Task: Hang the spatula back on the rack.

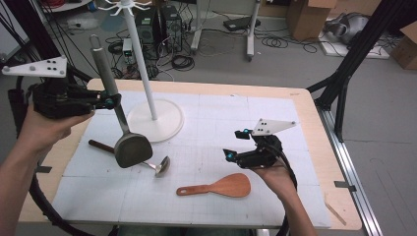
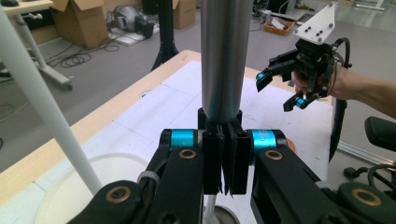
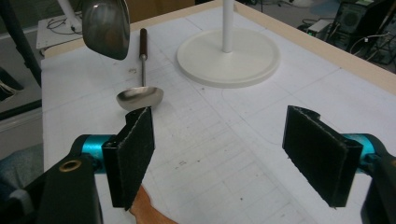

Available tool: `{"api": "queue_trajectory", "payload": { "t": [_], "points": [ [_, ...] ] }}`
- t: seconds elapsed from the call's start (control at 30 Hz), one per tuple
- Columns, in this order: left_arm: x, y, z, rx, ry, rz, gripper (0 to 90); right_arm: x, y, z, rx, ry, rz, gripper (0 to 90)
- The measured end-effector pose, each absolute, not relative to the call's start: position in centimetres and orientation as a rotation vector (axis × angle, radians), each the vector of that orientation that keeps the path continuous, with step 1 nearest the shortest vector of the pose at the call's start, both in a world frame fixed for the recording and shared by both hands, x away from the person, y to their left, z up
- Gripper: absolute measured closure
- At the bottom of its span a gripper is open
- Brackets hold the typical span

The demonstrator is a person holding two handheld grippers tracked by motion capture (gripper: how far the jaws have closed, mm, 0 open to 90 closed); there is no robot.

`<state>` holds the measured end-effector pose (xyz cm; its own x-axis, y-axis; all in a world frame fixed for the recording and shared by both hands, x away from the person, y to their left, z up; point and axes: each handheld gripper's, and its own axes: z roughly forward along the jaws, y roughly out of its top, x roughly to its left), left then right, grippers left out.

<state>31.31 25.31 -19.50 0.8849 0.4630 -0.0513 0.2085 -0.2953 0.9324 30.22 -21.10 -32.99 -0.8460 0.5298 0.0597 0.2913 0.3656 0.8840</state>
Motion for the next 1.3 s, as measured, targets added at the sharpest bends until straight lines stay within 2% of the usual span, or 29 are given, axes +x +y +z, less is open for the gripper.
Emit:
{"api": "queue_trajectory", "payload": {
  "t": [0.97, 1.3],
  "points": [
    [36.6, 23.4, -18.8, 1.908, 0.523, 0.251, 86.9, 30.0, -22.2, -34.2, 0.773, 2.378, 1.428, 16.6],
    [37.3, 23.3, -19.2, 1.909, 0.532, 0.254, 86.9, 30.2, -22.2, -34.3, 0.775, 2.355, 1.413, 13.8]
  ]
}}
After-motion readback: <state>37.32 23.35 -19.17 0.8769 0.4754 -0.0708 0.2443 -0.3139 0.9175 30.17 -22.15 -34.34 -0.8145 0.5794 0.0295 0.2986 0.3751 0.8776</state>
